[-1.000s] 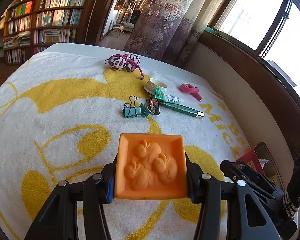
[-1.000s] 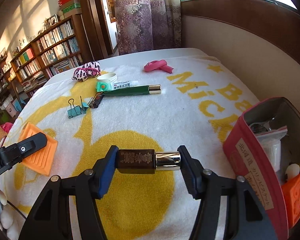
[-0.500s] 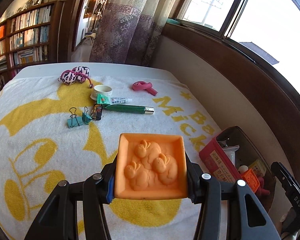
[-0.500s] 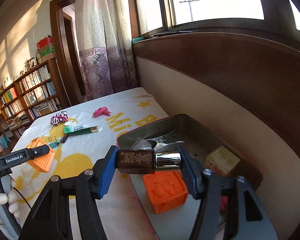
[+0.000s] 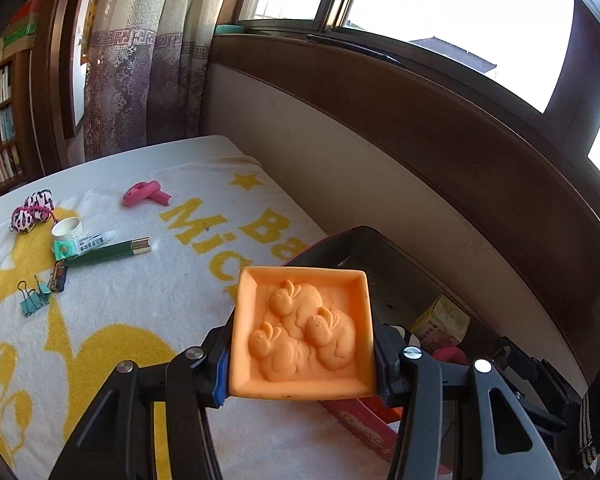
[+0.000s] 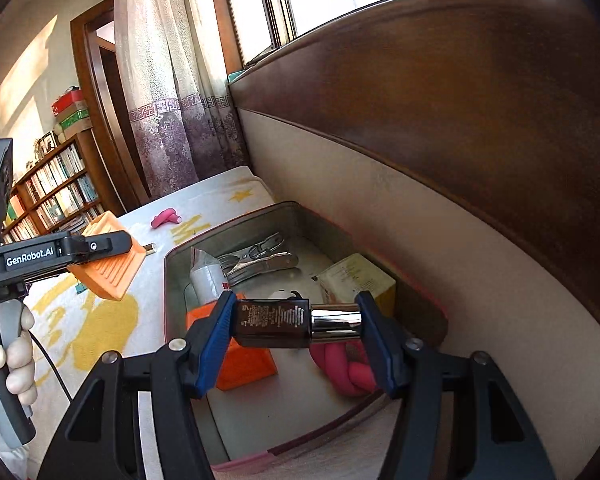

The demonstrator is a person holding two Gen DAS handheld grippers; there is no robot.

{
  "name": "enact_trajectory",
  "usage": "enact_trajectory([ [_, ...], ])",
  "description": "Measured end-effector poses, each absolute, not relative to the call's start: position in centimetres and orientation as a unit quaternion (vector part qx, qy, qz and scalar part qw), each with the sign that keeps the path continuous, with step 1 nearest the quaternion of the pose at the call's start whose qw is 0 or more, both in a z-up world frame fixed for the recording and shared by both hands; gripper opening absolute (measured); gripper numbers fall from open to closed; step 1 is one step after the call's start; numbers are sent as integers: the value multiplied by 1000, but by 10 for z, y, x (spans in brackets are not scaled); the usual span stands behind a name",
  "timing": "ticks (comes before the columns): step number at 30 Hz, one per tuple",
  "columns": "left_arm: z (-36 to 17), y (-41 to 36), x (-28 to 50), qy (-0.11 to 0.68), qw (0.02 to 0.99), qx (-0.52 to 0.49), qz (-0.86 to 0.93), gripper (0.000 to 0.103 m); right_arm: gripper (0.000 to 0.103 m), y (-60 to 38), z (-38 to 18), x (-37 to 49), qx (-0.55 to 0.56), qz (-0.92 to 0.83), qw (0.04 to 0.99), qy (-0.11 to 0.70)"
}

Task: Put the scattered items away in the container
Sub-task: 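Carry the brown tube and orange duck block over the tin, then lower both items into the tin and open both tools, then withdraw both tools from the tin back over the towel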

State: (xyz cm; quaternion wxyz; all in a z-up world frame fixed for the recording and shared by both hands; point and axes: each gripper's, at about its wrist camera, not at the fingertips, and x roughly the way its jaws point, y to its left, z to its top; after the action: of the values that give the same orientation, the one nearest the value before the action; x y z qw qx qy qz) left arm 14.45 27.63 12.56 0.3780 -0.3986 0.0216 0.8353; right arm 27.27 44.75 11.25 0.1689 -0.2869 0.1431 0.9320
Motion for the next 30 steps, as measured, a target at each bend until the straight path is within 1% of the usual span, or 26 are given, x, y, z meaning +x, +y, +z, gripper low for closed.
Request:
enact_trajectory([
  [7, 123, 328, 150, 46, 416, -393, 819, 54, 64, 449, 105, 276, -291, 932, 157, 147],
  [12, 113, 349, 142, 32, 429, -413, 803, 55, 64, 447, 101, 274, -296, 932, 151, 142],
  [14, 112, 350, 143, 31, 427, -410, 805, 60, 65, 446, 101, 273, -297, 933, 150, 140],
  [15, 112, 349, 143, 33, 427, -407, 807, 60, 69, 447, 100, 273, -297, 932, 149, 142],
  [17, 112, 346, 143, 37, 423, -405, 810, 60, 72, 449, 100, 274, -295, 932, 152, 146],
  [27, 112, 315, 129, 21, 392, -405, 826, 60, 74, 445, 104, 270, -294, 932, 155, 148],
  [28, 111, 311, 127, 19, 389, -406, 827, 61, 75, 444, 105, 270, -292, 932, 155, 148],
  [29, 111, 306, 125, 17, 385, -406, 828, 67, 78, 442, 106, 269, -290, 933, 156, 148],
  [30, 111, 302, 124, 15, 381, -405, 831, 71, 80, 440, 108, 270, -287, 934, 156, 148],
])
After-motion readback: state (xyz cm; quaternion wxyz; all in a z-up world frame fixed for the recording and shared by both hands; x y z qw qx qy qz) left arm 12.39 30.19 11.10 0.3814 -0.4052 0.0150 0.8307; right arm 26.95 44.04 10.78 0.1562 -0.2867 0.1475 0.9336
